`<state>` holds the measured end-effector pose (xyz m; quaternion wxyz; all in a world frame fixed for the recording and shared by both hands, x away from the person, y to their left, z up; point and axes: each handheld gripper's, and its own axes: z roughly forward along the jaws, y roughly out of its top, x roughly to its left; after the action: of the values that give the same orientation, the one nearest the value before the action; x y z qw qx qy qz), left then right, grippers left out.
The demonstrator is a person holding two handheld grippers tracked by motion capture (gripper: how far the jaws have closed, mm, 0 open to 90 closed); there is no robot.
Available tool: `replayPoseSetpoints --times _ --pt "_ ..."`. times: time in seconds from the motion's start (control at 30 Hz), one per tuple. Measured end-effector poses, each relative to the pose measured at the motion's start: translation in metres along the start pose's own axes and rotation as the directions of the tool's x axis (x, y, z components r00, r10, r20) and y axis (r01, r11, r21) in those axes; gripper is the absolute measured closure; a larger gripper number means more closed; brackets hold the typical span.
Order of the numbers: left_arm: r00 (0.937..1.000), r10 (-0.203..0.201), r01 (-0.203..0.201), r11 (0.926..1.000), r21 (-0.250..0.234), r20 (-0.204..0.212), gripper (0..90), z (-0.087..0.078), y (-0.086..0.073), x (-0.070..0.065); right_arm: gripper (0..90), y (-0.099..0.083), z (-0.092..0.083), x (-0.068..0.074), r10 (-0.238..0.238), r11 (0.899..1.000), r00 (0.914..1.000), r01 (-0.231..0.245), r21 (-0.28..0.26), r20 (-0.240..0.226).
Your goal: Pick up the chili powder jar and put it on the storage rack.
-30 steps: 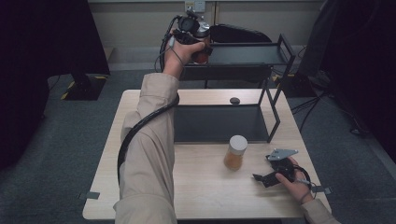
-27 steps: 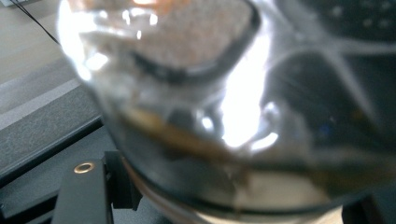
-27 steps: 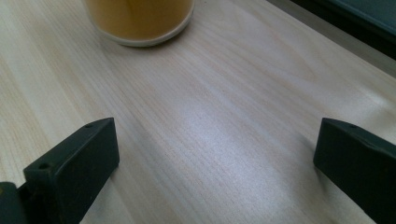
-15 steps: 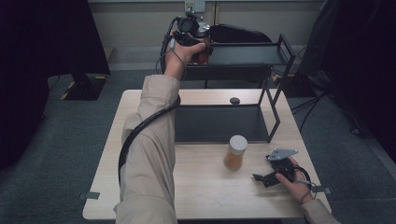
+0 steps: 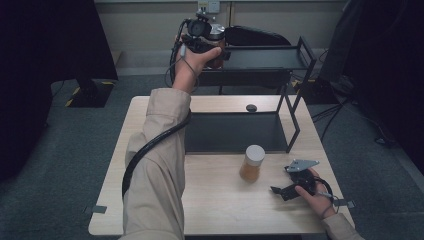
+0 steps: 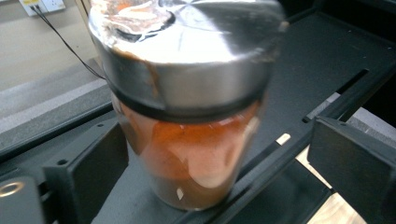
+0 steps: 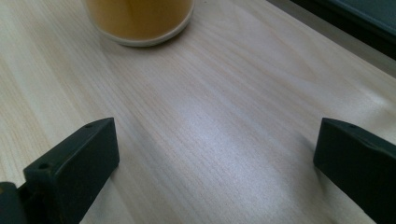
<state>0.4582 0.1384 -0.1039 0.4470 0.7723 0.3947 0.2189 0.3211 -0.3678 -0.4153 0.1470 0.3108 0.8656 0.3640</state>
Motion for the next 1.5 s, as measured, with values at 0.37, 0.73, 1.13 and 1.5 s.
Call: replayPoseSetpoints --times 0.37,0.73,1.13,1.5 --pt "0.9994 0.011 -0.01 0.9995 -0.029 0.033 0.8 -0.013 -0.019 -0.008 0.0 0.0 0.0 0.0 0.0 1.0 1.0 0.0 0.0 0.0" --pt "0.9963 0.009 -0.004 0.9982 -0.06 0.086 1.6 -0.017 -0.043 -0.01 0.0 0.0 0.0 0.0 0.0 1.0 1.0 0.0 -0.001 0.002" --pt "0.9924 0.024 -0.014 0.9963 -0.085 0.121 1.6 -0.009 -0.074 -0.014 0.0 0.0 0.0 0.001 0.002 1.0 1.0 -0.001 -0.002 0.003" --pt "0.9884 0.011 0.003 0.9962 -0.087 0.151 1.6 0.004 -0.101 -0.01 0.0 0.0 0.0 0.001 0.001 1.0 1.0 -0.001 -0.002 0.003"
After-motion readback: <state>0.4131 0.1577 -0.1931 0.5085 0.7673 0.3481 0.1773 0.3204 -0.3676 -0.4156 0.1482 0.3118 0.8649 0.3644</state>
